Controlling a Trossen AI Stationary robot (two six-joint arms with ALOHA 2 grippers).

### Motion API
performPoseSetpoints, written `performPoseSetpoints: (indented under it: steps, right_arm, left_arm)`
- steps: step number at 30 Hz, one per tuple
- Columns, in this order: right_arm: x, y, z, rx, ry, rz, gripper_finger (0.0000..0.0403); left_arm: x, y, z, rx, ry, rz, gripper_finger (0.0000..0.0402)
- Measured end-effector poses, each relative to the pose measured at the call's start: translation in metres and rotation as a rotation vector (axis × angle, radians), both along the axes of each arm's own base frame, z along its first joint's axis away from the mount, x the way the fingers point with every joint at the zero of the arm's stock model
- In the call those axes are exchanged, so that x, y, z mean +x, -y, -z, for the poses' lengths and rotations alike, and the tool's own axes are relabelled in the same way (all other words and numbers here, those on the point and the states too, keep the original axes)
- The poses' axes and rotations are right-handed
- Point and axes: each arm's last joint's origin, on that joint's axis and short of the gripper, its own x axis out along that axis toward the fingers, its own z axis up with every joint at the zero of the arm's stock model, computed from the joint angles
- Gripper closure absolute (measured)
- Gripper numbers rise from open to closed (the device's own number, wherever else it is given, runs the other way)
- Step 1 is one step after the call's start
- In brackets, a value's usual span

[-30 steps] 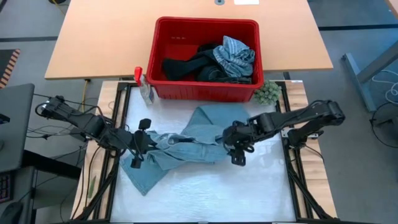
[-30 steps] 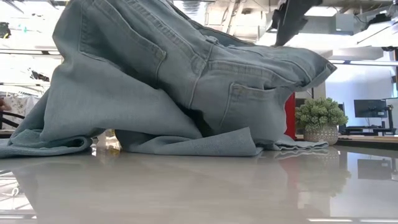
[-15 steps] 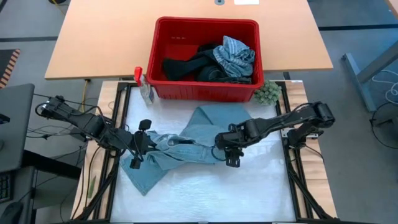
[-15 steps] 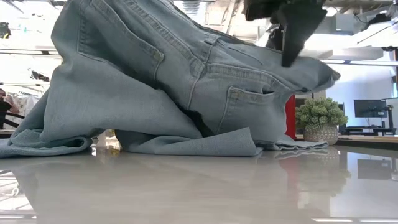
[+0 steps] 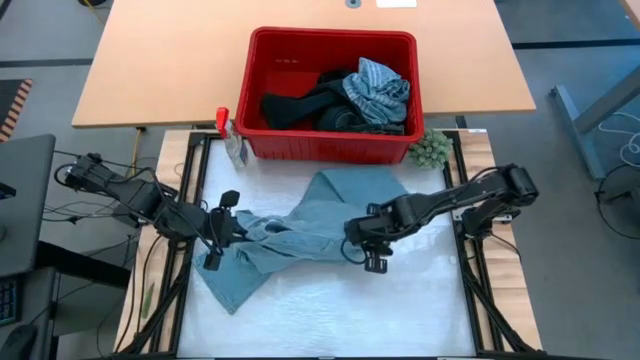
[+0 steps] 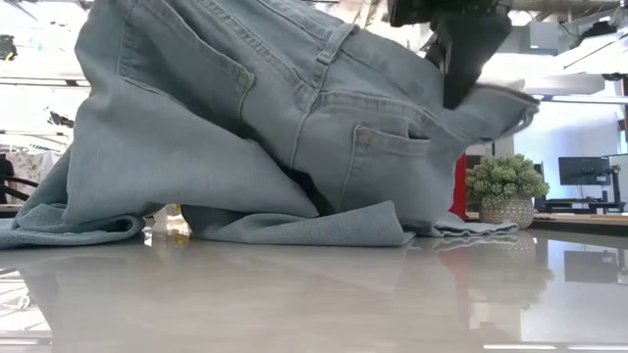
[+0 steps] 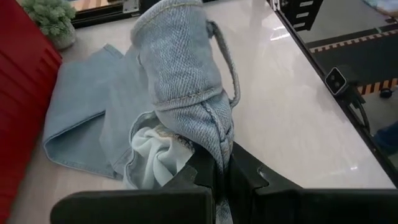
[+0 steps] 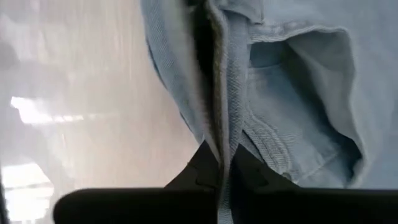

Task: Fold laundry
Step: Fold the blue pants from the red laundry bin

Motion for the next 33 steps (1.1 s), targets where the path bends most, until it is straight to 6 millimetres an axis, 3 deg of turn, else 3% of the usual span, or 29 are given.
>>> performPoseSetpoints:
  steps: [6, 10, 15, 22, 27, 33]
  right_arm:
    - [-0.019, 0.011, -0.025, 0.038, 0.043, 0.097, 0.0366]
    - [-0.028, 0.015, -0.033, 0.053, 0.043, 0.145, 0.0366]
    - [-0.025, 0.023, -0.031, 0.056, 0.034, 0.186, 0.0366]
    - [-0.021, 0.036, -0.029, 0.063, 0.039, 0.249, 0.0366]
    - [-0.02, 0.039, -0.029, 0.063, 0.042, 0.256, 0.0366]
    - [-0.019, 0.04, -0.029, 0.064, 0.049, 0.255, 0.0366]
  left_arm:
    - [0.0, -0.001, 0.004, -0.03, -0.027, -0.066, 0.0363]
    - [-0.001, -0.001, 0.005, -0.094, -0.045, -0.109, 0.0305]
    - [0.009, 0.003, 0.008, -0.149, -0.043, -0.147, 0.0224]
    - [0.024, 0.002, -0.019, -0.174, 0.128, -0.197, 0.0135]
    - [0.038, -0.003, -0.008, -0.119, 0.051, -0.273, 0.0106]
    - [0.06, 0.003, 0.009, -0.055, -0.022, -0.224, 0.01]
